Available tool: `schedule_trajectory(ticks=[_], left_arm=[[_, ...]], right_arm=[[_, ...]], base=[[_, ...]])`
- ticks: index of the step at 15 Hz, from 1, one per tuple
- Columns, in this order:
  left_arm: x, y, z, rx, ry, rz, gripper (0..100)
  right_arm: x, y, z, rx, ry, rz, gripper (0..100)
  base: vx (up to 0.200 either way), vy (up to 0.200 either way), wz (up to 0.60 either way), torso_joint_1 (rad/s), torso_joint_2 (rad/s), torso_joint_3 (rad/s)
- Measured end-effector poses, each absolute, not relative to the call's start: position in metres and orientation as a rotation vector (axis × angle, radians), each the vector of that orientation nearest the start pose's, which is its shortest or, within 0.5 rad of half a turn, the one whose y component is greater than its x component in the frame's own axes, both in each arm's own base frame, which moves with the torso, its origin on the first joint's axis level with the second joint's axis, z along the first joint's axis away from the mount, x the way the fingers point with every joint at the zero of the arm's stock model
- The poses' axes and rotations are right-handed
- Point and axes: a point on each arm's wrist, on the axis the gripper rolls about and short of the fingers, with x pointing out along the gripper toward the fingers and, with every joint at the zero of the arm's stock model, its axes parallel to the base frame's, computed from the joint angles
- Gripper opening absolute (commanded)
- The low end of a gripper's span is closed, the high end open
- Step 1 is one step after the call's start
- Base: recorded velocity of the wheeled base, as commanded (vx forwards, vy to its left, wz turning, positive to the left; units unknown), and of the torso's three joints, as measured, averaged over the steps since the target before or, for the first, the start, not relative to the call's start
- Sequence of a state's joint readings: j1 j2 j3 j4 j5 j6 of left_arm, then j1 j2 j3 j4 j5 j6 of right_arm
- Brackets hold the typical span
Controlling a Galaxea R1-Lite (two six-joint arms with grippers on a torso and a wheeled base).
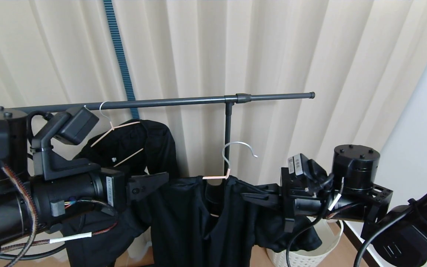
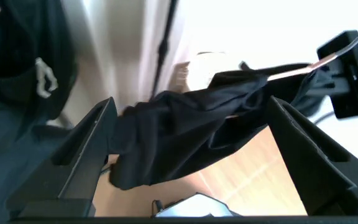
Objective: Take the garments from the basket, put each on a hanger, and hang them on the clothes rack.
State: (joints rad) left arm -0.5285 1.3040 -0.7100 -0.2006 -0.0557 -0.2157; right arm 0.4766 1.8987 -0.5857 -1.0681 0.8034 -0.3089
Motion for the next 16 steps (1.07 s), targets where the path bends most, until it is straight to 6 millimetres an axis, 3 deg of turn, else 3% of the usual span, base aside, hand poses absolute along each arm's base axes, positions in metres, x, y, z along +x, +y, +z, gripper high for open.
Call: schedule_trajectory(ticks=[4, 7, 11, 16], left_arm=[[0.192, -0.059, 0.209, -0.167, 0.278, -0.686, 100], [0.201, -0.040, 0.186, -0.187, 0.246, -0.790, 100], [0.206, -0.032, 0.157, -0.164, 0.286, -0.813, 100], [0.208, -0.031, 0.138, -0.114, 0.333, -0.816, 100]], right_arm=[[0.274, 0.131, 0.119, -0.175, 0.039, 1.338, 0], [0.277, 0.124, 0.122, -0.141, 0.040, 1.372, 0], [0.279, 0.117, 0.128, -0.105, 0.042, 1.382, 0], [0.280, 0.114, 0.133, -0.108, 0.028, 1.371, 0]], base=[[0.000, 0.000, 0.00, 0.000, 0.00, 0.000], [0.000, 0.000, 0.00, 0.000, 0.00, 0.000], [0.000, 0.000, 0.00, 0.000, 0.00, 0.000], [0.000, 0.000, 0.00, 0.000, 0.00, 0.000]])
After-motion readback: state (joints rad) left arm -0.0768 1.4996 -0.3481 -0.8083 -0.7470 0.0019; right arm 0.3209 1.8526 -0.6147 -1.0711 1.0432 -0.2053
